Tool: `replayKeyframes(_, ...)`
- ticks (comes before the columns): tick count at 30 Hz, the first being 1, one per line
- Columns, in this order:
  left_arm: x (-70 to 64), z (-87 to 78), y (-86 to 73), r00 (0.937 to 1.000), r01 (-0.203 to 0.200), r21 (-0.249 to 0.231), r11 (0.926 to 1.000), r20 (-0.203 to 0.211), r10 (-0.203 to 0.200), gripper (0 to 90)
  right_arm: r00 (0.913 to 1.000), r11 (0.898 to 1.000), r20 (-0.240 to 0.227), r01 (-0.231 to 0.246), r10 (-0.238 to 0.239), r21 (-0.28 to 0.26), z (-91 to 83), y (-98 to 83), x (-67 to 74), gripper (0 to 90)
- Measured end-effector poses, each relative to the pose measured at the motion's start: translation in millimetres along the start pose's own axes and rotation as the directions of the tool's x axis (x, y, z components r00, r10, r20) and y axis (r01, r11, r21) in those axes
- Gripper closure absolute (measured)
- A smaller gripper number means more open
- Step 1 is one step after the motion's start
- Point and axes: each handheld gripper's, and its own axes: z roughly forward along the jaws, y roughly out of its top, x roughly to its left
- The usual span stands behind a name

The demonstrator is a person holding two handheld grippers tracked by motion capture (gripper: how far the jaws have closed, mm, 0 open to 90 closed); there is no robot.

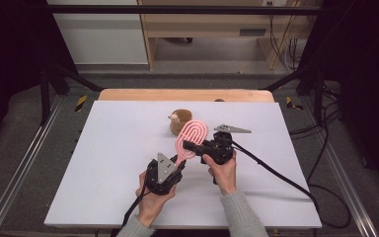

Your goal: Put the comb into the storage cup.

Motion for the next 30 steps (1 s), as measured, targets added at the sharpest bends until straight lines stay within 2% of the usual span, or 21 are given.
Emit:
replayKeyframes(11,-1.2,2.0,-1.9,1.0000,-0.005,-0.003,1.0000,-0.005,0.005,68.8,0.9994,1.000,-0.028,-0.021,0.021,0.007,-1.4,-0.1,1.9,61.7)
replayKeyframes(30,-1.6,3.9,-1.3,0.9999,-0.011,-0.014,0.9998,0.000,0.011,65.7,0.9990,1.000,-0.036,-0.025,0.025,0.004,-5.3,0.7,5.4,63.5)
